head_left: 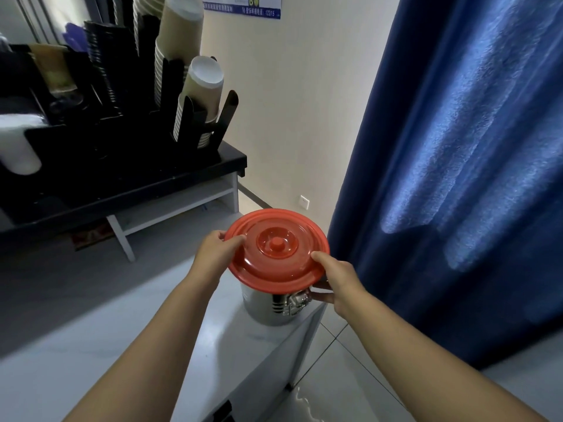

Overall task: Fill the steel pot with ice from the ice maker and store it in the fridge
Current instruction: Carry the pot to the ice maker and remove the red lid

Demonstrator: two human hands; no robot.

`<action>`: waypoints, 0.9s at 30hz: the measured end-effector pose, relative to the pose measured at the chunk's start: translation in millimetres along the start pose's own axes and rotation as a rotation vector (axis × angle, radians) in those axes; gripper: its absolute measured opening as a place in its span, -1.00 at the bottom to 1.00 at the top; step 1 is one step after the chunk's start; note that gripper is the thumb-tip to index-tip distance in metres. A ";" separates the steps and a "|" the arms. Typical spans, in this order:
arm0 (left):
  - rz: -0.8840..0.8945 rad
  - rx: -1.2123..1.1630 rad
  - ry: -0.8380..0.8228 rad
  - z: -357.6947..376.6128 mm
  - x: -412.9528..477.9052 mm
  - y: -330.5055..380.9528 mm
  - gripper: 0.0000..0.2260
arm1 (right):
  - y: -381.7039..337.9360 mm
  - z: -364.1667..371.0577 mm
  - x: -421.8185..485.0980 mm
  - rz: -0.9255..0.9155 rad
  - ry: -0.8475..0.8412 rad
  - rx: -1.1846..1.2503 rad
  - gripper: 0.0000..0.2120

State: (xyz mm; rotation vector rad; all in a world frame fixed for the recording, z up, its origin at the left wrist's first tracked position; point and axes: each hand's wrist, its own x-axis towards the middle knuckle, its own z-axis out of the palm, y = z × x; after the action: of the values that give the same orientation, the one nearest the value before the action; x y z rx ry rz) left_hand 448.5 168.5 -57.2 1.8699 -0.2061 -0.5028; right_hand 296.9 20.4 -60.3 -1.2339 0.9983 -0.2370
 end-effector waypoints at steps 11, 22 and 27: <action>-0.065 -0.082 0.148 -26.1 -24.8 -14.2 -0.86 | 1.3 21.2 -0.1 -0.019 -0.092 -0.106 -0.76; -0.110 -0.120 0.451 -64.7 -115.5 -39.0 -0.88 | 15.5 49.9 -43.8 -0.061 -0.338 -0.216 -0.85; -0.109 -0.140 0.595 -79.0 -170.1 -52.1 -0.94 | 25.3 61.7 -73.8 -0.087 -0.453 -0.286 -0.86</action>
State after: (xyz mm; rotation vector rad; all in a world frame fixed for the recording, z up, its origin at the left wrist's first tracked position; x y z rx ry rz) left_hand 325.8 318.9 -42.9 1.8158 0.3200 -0.0162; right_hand 291.1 118.6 -45.6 -1.5085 0.5969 0.1228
